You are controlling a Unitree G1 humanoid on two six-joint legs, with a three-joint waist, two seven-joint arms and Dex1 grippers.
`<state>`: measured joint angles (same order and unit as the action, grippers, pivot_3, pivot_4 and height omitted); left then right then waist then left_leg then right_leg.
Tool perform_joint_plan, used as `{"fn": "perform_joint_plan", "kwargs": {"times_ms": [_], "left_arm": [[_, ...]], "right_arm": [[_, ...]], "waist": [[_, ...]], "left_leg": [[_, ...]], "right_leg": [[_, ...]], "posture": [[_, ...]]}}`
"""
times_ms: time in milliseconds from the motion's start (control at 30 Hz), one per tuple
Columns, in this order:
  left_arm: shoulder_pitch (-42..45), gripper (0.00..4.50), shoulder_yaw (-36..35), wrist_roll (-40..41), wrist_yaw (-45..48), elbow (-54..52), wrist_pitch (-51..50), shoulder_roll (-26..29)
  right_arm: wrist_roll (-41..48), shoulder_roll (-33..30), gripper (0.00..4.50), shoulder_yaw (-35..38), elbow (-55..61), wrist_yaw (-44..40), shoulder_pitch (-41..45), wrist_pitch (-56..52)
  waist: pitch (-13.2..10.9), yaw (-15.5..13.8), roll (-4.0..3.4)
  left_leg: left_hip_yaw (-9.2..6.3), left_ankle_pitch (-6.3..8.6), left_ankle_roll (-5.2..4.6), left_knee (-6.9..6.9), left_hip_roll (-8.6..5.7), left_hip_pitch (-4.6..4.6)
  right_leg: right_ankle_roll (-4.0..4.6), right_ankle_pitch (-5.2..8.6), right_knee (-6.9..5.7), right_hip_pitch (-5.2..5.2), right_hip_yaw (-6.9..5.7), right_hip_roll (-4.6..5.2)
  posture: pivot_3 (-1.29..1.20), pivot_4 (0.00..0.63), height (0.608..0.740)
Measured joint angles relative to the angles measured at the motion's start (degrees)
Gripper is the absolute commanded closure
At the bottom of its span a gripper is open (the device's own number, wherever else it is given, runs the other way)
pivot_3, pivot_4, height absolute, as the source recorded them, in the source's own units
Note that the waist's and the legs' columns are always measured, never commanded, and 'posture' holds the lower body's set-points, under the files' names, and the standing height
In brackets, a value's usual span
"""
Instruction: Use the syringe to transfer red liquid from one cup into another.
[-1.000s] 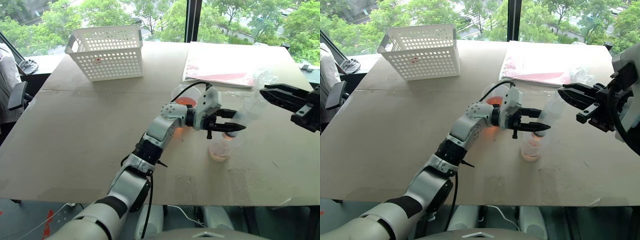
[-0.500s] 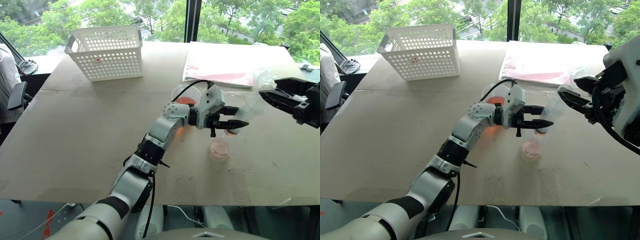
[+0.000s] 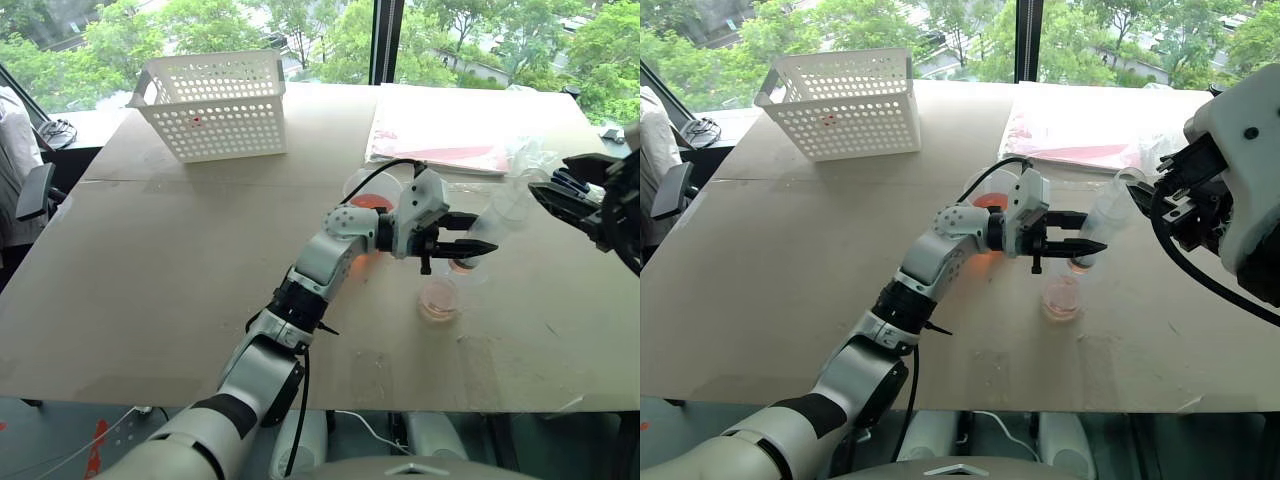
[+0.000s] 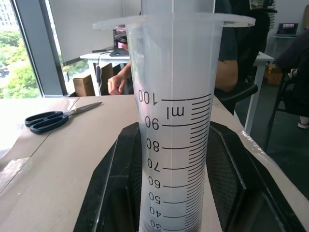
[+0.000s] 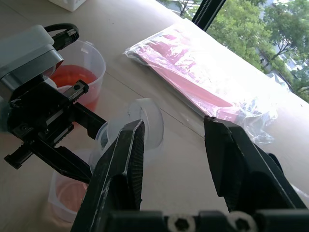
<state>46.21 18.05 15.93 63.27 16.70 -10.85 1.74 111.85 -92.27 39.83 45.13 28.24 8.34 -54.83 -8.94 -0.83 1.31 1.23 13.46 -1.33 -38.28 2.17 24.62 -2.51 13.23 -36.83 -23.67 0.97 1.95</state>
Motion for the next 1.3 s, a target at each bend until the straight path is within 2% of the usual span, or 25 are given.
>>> {"fn": "perform_joint_plan", "kwargs": {"times_ms": [333,433,533,1100,1300], "left_arm": [[0.0,3.23,0.0,0.0,-0.7,0.0,0.0,-0.1],[0.0,3.23,0.0,0.0,-0.9,0.0,0.0,-0.1],[0.0,3.23,0.0,0.0,-1.0,0.0,0.0,-0.2],[-1.4,3.23,-1.5,0.0,-0.9,-0.4,0.0,0.1],[-1.5,3.23,-1.9,0.0,-0.9,-0.4,-0.2,0.1]], "right_arm": [[0.9,-3.6,2.43,-3.5,1.1,5.6,-0.6,5.4],[1.0,-6.4,3.18,-4.7,1.1,5.4,-0.4,6.4],[1.3,-7.5,4.48,-6.1,1.4,4.5,0.0,7.8],[-1.8,-7.3,4.48,-15.5,2.7,0.8,4.6,15.3],[-9.8,-6.5,4.48,-18.9,3.9,-4.5,7.0,15.5]], "waist": [[0.0,0.0,-0.01],[0.0,0.0,-0.02],[0.0,0.0,-0.02],[0.0,0.0,-0.04],[0.0,0.0,-0.04]], "left_leg": [[-0.01,0.0,-0.01,0.0,0.03,0.0],[-0.01,0.01,-0.01,0.0,0.05,-0.01],[-0.02,0.01,-0.01,0.0,0.06,0.0],[-0.01,0.02,-0.04,0.0,0.07,0.0],[0.0,0.03,-0.04,-0.01,0.07,-0.01]], "right_leg": [[0.0,0.0,0.0,0.0,0.02,0.0],[0.04,0.02,0.01,-0.01,0.04,0.02],[0.05,0.03,0.02,-0.01,0.05,0.04],[0.06,0.03,0.03,-0.02,0.07,0.06],[0.05,0.03,0.03,-0.02,0.07,0.06]], "posture": [[0.0,0.15,0.74],[0.0,0.15,0.74],[0.0,0.15,0.74],[0.0,0.15,0.74],[0.0,0.15,0.74]]}}
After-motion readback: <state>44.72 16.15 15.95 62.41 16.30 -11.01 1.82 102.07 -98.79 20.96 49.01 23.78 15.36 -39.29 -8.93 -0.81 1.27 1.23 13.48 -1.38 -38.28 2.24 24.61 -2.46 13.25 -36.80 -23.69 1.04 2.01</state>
